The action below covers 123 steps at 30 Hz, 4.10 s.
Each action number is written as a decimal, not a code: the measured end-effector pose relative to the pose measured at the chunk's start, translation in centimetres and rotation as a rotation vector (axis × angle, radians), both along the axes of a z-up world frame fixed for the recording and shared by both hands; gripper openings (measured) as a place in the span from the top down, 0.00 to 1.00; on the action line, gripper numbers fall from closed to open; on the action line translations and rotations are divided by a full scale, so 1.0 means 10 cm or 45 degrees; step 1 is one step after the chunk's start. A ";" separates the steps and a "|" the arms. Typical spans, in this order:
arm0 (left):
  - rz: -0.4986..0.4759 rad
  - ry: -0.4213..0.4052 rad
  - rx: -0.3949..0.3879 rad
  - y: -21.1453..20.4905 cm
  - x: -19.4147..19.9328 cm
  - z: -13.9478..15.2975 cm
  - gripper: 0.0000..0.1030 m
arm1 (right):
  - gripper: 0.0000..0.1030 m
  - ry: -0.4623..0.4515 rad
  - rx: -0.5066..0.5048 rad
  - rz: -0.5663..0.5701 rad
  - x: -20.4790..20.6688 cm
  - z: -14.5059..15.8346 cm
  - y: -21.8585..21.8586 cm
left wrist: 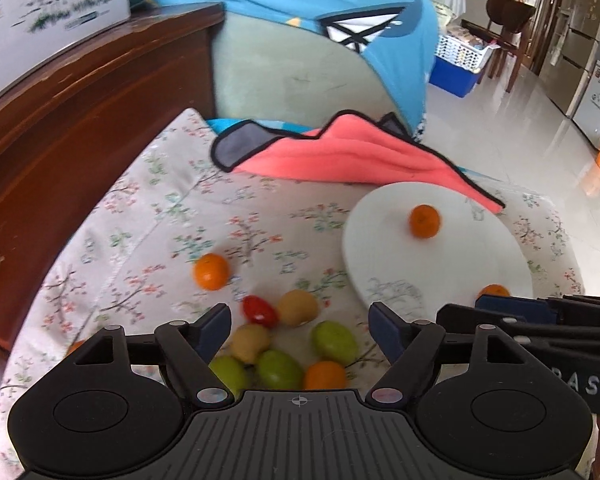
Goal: Organize fruits
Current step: 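Carry both oranges onto the white plate and open both grippers, then grasp an orange with the left gripper while the right gripper grasps another orange, then carry both oranges onto the white plate and open both grippers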
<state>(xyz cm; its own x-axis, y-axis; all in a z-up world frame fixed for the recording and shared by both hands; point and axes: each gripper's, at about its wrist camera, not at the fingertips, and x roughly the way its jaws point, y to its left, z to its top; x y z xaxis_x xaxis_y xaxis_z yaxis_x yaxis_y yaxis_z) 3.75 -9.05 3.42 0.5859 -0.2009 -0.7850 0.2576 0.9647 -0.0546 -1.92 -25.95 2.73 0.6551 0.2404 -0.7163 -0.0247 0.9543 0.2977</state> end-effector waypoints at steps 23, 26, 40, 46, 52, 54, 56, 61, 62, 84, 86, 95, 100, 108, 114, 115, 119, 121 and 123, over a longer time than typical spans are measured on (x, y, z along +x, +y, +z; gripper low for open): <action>0.273 0.076 0.078 1.20 0.04 -0.19 0.27 | 0.60 0.132 -0.031 0.375 -0.17 -0.30 0.79; 0.290 0.092 0.063 1.33 0.03 -0.25 0.29 | 0.60 0.139 -0.047 0.381 -0.15 -0.32 0.84; 0.261 0.046 0.026 1.44 0.02 -0.36 0.34 | 0.60 0.164 -0.059 0.377 -0.10 -0.42 0.92; 0.268 0.045 0.022 1.42 0.09 -0.45 0.49 | 0.60 0.162 -0.050 0.370 -0.09 -0.45 0.92; 0.229 0.031 0.054 1.34 0.10 -0.51 0.62 | 0.64 0.151 -0.048 0.364 -0.08 -0.46 0.92; 0.221 0.024 0.059 1.33 0.10 -0.50 0.69 | 0.67 0.146 -0.050 0.359 -0.08 -0.46 0.92; 0.216 0.016 0.071 1.32 0.09 -0.50 0.73 | 0.70 0.142 -0.055 0.357 -0.07 -0.46 0.91; 0.237 0.024 0.048 1.34 0.07 -0.48 0.73 | 0.72 0.139 -0.054 0.362 -0.07 -0.46 0.91; 0.238 0.020 0.050 1.34 0.07 -0.47 0.73 | 0.72 0.136 -0.055 0.365 -0.07 -0.46 0.92; 0.194 -0.023 -0.036 1.10 -0.08 -0.18 0.73 | 0.72 0.054 -0.051 0.437 -0.14 -0.29 0.96; 0.183 -0.035 -0.048 1.06 -0.10 -0.14 0.73 | 0.73 0.029 -0.040 0.429 -0.13 -0.24 0.94; 0.143 -0.075 -0.081 0.80 -0.11 0.02 0.73 | 0.73 -0.042 -0.014 0.334 -0.07 -0.04 0.71; 0.110 -0.082 -0.089 0.62 -0.11 0.06 0.73 | 0.73 -0.085 -0.017 0.260 -0.03 0.09 0.56; 0.047 -0.077 -0.131 0.29 -0.11 0.11 0.73 | 0.73 -0.112 -0.006 0.123 0.03 0.22 0.27; 0.006 -0.074 -0.163 0.06 -0.12 0.14 0.73 | 0.73 -0.145 0.024 0.026 0.04 0.32 -0.01; 0.002 -0.071 -0.168 0.03 -0.12 0.14 0.73 | 0.73 -0.151 0.028 0.008 0.04 0.33 -0.05; -0.019 -0.066 -0.181 -0.12 -0.10 0.13 0.73 | 0.73 -0.164 0.052 -0.062 0.07 0.38 -0.27; -0.023 -0.063 -0.184 -0.19 -0.08 0.12 0.73 | 0.73 -0.162 0.065 -0.099 0.07 0.38 -0.39; -0.029 -0.057 -0.183 -0.27 -0.06 0.10 0.73 | 0.73 -0.151 0.080 -0.132 0.09 0.36 -0.48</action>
<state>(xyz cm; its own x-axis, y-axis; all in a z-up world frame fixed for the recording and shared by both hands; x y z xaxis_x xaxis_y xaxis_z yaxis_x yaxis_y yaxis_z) 3.14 -11.78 4.45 0.6140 -0.3229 -0.7203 0.2849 0.9416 -0.1793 -1.03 -30.78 6.34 0.7578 0.2088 -0.6182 0.0344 0.9333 0.3574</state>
